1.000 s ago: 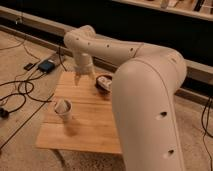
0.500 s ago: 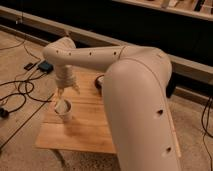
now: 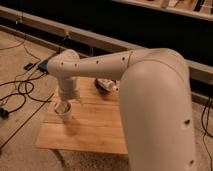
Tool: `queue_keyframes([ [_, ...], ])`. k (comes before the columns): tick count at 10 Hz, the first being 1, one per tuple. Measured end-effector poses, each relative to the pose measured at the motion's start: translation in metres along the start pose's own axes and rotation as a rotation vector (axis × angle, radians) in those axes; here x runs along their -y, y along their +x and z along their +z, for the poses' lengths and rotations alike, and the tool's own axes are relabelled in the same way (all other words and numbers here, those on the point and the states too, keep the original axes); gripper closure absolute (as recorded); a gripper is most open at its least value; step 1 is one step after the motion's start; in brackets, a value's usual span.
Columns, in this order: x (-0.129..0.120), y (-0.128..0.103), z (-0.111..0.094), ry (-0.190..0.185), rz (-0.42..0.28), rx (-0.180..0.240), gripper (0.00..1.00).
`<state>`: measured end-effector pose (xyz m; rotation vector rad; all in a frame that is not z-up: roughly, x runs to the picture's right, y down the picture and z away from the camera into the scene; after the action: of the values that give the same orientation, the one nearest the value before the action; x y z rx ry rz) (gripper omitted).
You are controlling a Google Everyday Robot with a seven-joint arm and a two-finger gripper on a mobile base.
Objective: Move the arm in a circular motion
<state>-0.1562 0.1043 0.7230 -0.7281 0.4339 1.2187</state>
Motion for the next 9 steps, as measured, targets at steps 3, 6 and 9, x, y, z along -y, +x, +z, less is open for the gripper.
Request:
queue_keyframes([
  [3, 0.028, 0.031, 0.012, -0.018, 0.086, -0.012, 0.35],
  [6, 0.065, 0.052, 0.016, -0.031, 0.189, -0.007, 0.35],
  [9, 0.106, 0.065, 0.014, -0.031, 0.288, 0.007, 0.35],
])
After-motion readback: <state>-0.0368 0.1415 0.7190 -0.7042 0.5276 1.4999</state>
